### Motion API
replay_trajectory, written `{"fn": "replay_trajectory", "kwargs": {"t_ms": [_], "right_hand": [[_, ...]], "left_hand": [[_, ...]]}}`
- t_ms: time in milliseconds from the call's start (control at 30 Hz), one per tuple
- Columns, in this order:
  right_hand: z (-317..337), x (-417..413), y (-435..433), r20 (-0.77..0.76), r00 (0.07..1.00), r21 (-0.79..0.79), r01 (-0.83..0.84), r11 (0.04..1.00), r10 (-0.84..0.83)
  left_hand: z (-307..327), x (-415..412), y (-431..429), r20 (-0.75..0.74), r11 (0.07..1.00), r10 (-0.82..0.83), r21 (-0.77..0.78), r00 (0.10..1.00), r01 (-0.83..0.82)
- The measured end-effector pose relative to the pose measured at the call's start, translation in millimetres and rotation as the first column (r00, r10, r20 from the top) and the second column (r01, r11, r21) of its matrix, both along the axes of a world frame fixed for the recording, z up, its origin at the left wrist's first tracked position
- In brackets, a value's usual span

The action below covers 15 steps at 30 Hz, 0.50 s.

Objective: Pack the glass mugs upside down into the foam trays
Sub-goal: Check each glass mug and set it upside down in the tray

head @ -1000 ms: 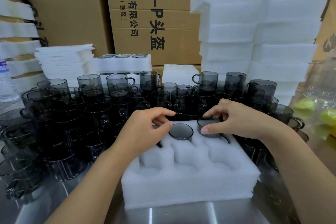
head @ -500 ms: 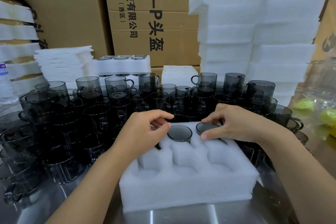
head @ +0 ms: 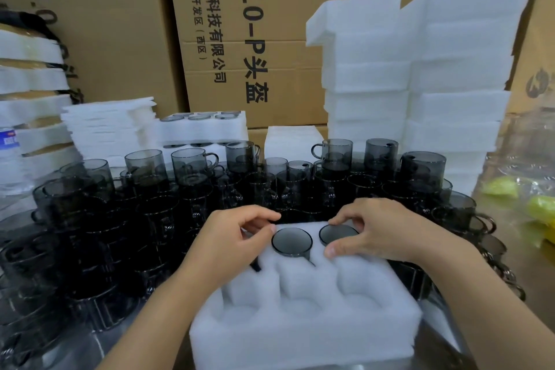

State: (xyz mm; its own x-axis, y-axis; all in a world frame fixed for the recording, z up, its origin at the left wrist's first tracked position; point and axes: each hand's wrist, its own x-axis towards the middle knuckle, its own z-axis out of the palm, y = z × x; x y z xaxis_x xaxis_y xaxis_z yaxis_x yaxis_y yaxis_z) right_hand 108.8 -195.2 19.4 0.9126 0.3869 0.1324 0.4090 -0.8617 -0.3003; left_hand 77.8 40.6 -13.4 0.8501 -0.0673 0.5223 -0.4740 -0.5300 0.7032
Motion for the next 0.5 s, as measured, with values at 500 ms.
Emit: {"fn": "replay_trajectory", "kwargs": {"t_ms": [500], "right_hand": [[0.1,-0.1,-2.9,0.084,0.996,0.089,0.007,0.996,-0.014]], "left_hand": [[1.4,-1.1,0.2,-0.011,1.000,-0.003,0.030,1.000,0.003]]}}
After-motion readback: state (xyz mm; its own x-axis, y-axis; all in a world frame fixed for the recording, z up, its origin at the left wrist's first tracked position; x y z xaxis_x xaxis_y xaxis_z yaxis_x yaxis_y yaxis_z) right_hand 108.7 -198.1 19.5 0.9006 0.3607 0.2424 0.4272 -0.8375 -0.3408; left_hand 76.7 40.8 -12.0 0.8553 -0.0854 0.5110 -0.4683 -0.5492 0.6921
